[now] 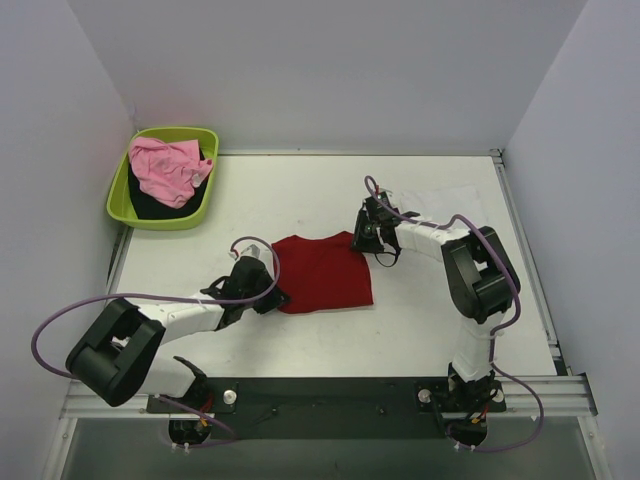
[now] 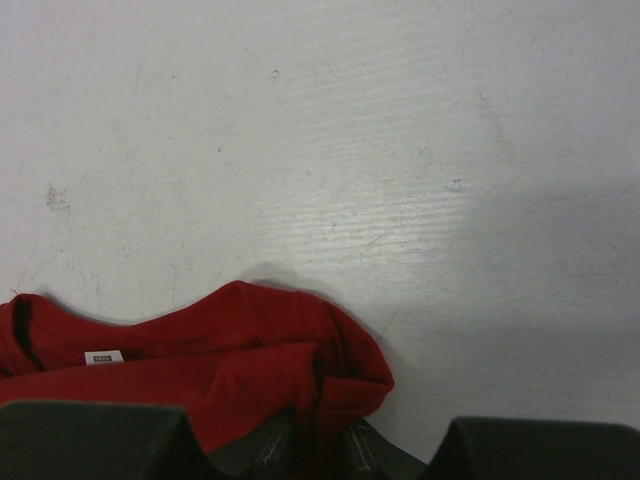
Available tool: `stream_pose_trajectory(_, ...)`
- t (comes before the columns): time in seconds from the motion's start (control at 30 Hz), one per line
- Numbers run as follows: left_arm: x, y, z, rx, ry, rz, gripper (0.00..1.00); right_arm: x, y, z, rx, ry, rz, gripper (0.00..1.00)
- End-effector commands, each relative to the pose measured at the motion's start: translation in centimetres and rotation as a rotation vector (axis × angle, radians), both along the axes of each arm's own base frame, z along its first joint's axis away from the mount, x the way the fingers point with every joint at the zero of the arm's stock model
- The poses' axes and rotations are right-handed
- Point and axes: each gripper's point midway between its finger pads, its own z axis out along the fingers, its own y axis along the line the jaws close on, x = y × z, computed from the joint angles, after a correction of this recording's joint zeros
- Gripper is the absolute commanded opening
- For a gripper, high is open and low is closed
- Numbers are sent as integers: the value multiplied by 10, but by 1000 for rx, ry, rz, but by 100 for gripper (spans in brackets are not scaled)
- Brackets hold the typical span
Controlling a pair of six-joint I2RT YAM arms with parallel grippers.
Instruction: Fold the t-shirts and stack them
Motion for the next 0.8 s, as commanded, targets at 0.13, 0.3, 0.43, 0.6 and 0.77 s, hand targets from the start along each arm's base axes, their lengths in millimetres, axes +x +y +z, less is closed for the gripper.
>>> stream_pose_trajectory(0.13, -45, 51, -57, 226, 187, 1, 0, -18, -2, -16, -5, 66, -11, 0)
stream_pose_trajectory(0.3, -33, 41, -49, 196, 151, -12, 0, -12, -1, 0, 2, 31, -5, 0)
stream_pose_trajectory(0.43, -24, 32, -40, 172, 125, -19, 0, -8, -5, 19, -4, 11, -10, 0)
stream_pose_trajectory(0.6, -9, 17, -15, 179, 67, -45, 0, 6, -13, 55, 7, -59, -29, 0)
stream_pose_trajectory(0.77, 17, -11, 25, 140, -19, -74, 0, 21, -30, 92, 27, -123, -60, 0)
